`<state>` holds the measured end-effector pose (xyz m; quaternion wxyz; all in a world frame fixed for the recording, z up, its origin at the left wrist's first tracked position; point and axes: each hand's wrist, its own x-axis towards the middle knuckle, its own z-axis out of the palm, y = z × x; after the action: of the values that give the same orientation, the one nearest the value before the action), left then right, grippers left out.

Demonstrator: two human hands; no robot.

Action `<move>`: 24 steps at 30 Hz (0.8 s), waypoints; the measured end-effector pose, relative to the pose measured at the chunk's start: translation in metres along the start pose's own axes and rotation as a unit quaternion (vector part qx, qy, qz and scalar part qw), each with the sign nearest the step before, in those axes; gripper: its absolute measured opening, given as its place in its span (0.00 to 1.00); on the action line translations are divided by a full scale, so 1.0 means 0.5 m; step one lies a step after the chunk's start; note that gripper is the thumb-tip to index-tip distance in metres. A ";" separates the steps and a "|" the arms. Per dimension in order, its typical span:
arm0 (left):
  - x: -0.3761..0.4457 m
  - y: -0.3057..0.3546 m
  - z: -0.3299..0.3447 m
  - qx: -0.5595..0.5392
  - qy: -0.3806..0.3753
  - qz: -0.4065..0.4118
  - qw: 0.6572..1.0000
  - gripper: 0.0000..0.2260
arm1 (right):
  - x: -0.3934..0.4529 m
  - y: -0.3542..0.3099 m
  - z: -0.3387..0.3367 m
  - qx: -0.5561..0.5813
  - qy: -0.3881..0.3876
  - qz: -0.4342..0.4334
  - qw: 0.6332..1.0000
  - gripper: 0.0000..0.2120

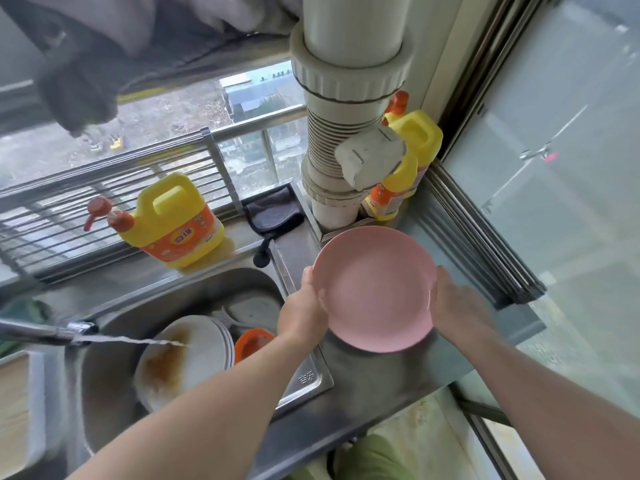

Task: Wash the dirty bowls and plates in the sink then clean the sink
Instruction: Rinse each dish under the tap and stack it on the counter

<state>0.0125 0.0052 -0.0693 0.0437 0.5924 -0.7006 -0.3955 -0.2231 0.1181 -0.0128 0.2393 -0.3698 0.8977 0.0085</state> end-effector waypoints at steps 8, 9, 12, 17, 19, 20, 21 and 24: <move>-0.023 -0.098 -0.050 -0.224 0.077 -0.091 0.967 0.15 | -0.041 -0.054 -0.013 0.186 0.114 -0.018 0.976 0.21; -0.024 -0.130 -0.061 -0.230 0.095 -0.118 0.961 0.16 | -0.055 -0.087 -0.008 0.204 0.116 -0.054 0.970 0.19; -0.026 -0.243 -0.114 -0.348 0.137 -0.252 0.893 0.18 | -0.094 -0.200 0.042 0.209 0.057 -0.128 0.968 0.18; -0.026 -0.388 -0.267 -0.579 0.185 -0.331 0.721 0.15 | -0.157 -0.390 0.174 0.213 -0.061 -0.216 0.951 0.16; -0.021 -0.413 -0.311 -0.613 0.195 -0.312 0.699 0.12 | -0.171 -0.434 0.207 0.226 -0.084 -0.198 0.950 0.17; -0.019 -0.423 -0.325 -0.618 0.198 -0.301 0.699 0.12 | -0.172 -0.446 0.218 0.223 -0.090 -0.187 0.953 0.17; -0.018 -0.429 -0.333 -0.625 0.190 -0.289 0.700 0.12 | -0.172 -0.453 0.225 0.217 -0.093 -0.178 0.955 0.17; -0.027 -0.439 -0.332 -0.598 0.156 -0.288 0.731 0.10 | -0.172 -0.454 0.234 0.200 -0.098 -0.171 0.960 0.16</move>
<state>0.2789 -0.0632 -0.0831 0.3822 0.6705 -0.0986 -0.6282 0.0307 0.0324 -0.0423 0.3929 -0.4597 0.7767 -0.1759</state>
